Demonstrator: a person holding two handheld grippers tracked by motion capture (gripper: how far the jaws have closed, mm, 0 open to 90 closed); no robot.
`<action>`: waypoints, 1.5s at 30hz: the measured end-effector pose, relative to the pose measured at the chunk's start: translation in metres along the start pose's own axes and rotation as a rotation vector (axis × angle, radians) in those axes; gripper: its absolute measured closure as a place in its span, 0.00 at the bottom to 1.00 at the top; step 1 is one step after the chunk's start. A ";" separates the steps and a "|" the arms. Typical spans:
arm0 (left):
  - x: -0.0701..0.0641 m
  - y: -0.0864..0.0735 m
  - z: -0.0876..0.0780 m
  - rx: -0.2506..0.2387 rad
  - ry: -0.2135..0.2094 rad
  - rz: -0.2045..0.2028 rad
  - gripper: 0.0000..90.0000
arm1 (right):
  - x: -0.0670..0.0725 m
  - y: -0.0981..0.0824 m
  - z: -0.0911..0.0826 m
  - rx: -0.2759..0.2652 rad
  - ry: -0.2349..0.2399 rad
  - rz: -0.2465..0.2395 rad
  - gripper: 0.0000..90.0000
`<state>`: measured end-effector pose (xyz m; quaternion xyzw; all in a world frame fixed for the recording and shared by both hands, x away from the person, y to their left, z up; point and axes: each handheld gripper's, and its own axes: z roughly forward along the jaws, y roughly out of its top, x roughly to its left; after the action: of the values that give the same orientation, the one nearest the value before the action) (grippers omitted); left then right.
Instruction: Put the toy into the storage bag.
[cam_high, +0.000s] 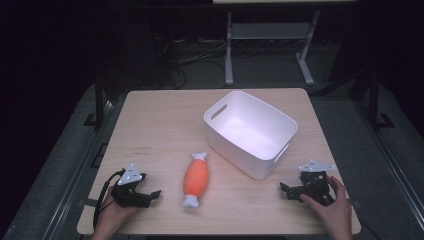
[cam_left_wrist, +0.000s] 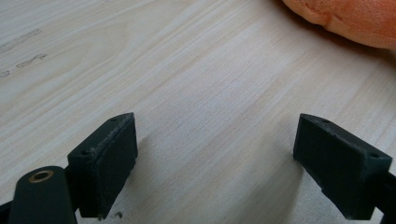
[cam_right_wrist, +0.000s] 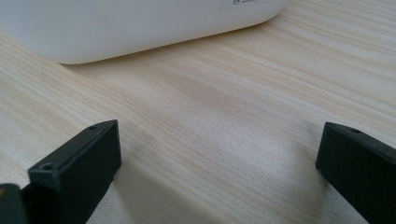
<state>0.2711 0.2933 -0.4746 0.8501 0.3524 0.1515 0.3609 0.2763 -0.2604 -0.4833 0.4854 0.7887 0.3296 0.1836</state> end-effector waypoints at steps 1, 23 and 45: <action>0.000 0.000 0.000 0.000 0.000 0.000 0.14 | 0.000 0.000 0.000 0.000 0.000 0.000 0.00; -0.003 0.014 -0.012 -0.014 -0.021 -0.027 0.57 | 0.000 0.000 0.000 0.000 -0.001 0.000 0.00; -0.022 0.050 -0.024 0.069 -0.148 -0.030 1.00 | 0.000 0.000 0.000 0.000 0.000 -0.006 0.00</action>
<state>0.2676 0.2659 -0.4220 0.8655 0.3425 0.0706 0.3586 0.2760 -0.2608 -0.4833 0.4832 0.7901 0.3290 0.1846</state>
